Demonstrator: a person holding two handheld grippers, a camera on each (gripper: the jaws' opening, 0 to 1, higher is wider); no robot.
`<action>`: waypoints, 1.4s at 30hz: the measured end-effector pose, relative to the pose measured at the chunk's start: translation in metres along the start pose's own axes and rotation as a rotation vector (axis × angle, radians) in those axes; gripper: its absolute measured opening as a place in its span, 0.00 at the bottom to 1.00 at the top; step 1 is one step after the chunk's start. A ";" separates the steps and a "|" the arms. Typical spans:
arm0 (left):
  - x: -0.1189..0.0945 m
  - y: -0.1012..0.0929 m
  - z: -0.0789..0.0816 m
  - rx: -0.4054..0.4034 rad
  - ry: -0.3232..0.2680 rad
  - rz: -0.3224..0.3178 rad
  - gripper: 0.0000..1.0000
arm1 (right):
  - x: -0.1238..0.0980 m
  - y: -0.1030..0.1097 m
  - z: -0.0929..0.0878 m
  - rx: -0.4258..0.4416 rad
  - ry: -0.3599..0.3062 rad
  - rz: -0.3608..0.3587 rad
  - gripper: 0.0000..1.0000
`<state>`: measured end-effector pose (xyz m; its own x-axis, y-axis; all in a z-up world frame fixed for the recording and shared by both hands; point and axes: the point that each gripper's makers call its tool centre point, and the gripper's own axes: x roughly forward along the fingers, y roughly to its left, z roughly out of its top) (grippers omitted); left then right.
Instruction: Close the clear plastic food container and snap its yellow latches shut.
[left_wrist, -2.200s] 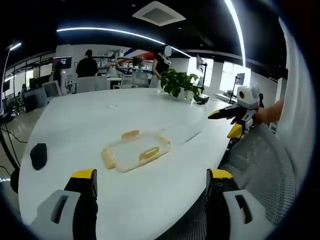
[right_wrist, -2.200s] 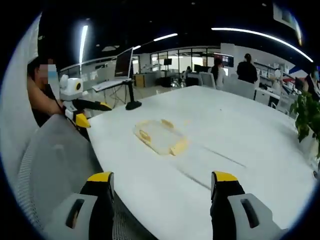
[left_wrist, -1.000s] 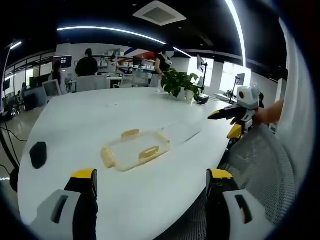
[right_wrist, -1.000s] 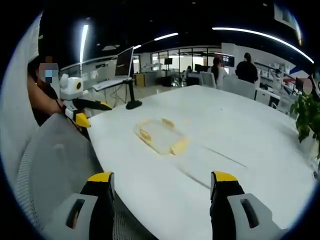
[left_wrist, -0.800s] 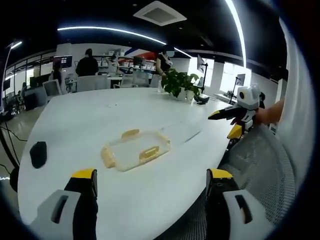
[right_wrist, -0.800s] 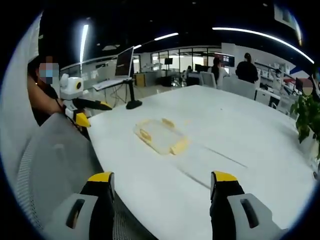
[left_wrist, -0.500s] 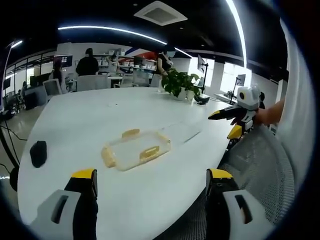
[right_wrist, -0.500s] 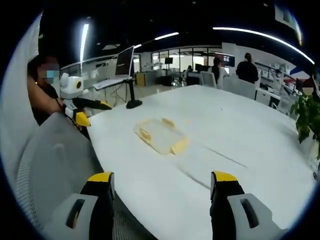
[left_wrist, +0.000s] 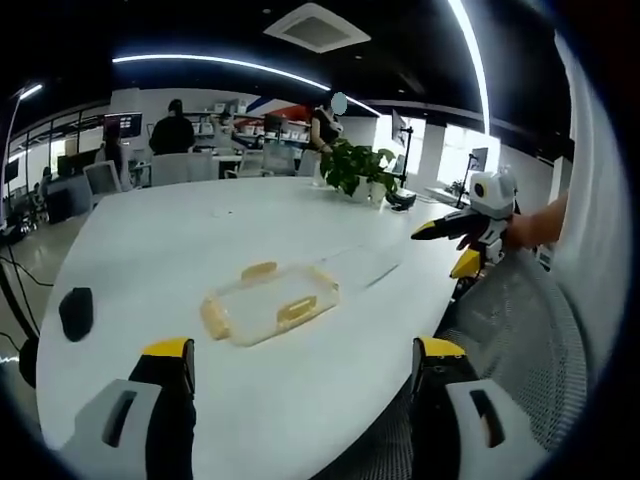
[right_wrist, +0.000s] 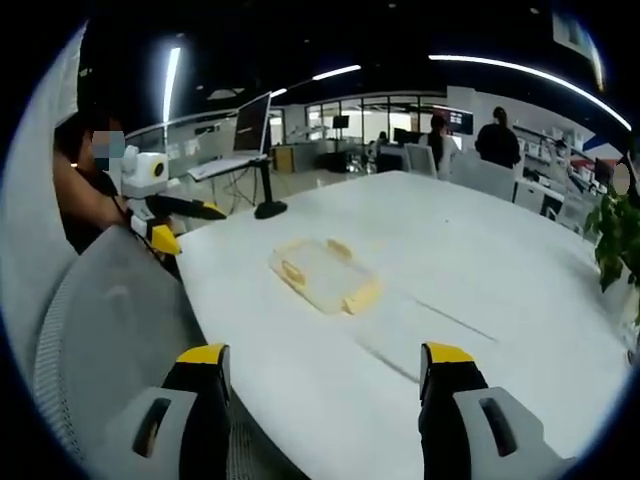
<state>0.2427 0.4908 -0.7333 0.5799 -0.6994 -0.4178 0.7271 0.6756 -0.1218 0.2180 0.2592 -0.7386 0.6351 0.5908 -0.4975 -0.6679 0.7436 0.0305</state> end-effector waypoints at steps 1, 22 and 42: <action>0.000 0.000 0.001 0.002 -0.002 0.000 0.91 | 0.001 0.000 0.000 -0.002 0.003 0.002 0.78; 0.003 -0.003 -0.006 0.009 0.031 -0.027 0.89 | 0.001 0.000 -0.006 0.001 0.022 0.007 0.78; 0.003 -0.006 -0.006 0.009 0.028 -0.031 0.88 | 0.000 -0.002 -0.008 -0.001 0.032 -0.004 0.77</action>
<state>0.2383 0.4859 -0.7394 0.5462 -0.7133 -0.4392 0.7481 0.6512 -0.1272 0.2156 0.2552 -0.7459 0.6251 0.5775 -0.5251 -0.6658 0.7456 0.0273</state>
